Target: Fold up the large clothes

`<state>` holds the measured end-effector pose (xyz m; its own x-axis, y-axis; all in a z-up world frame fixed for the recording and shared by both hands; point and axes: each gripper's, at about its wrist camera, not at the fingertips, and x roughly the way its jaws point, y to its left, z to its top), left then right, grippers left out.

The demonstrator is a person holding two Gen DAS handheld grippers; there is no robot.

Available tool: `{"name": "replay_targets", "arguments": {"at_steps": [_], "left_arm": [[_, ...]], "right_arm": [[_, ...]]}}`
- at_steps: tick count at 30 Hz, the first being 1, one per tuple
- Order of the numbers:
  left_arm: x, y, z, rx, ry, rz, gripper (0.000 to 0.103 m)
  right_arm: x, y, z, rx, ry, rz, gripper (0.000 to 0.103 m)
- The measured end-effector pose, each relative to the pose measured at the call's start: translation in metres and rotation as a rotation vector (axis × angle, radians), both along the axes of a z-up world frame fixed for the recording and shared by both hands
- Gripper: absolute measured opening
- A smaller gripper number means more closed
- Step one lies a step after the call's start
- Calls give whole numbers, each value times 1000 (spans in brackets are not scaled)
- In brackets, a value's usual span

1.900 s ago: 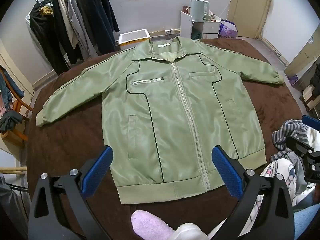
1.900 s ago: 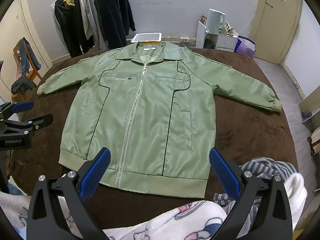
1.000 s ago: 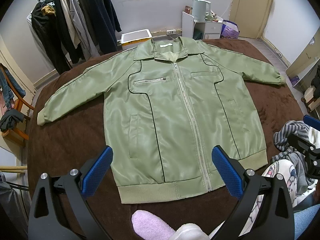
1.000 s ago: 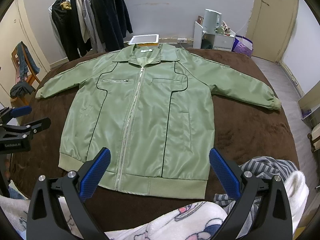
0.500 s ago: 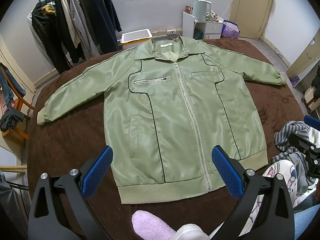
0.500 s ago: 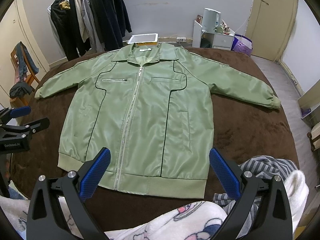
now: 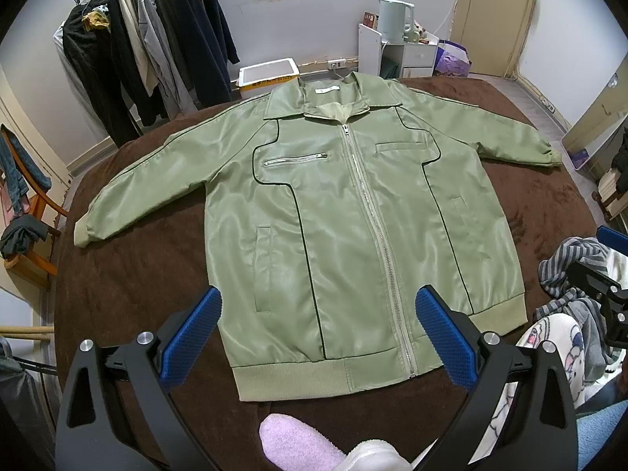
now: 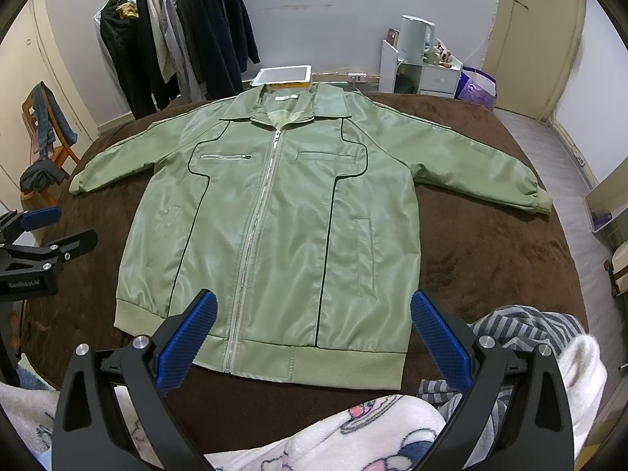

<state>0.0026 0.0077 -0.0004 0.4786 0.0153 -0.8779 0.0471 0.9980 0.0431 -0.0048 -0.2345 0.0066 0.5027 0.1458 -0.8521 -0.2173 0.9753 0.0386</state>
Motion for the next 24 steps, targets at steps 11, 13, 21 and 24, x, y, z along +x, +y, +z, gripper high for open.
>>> {"name": "replay_targets", "arguments": {"at_steps": [11, 13, 21, 24], "left_arm": [[1, 1, 0, 2, -1, 1, 97], [1, 1, 0, 2, -1, 0, 97], [2, 4, 1, -1, -7, 7, 97], [4, 6, 1, -2, -9, 8, 97]], "right_arm": [[0, 0, 1, -1, 0, 0, 97], [1, 0, 1, 1, 1, 0, 97], [-1, 0, 0, -2, 5, -1, 97], [-2, 1, -1, -3, 7, -4, 97]]}}
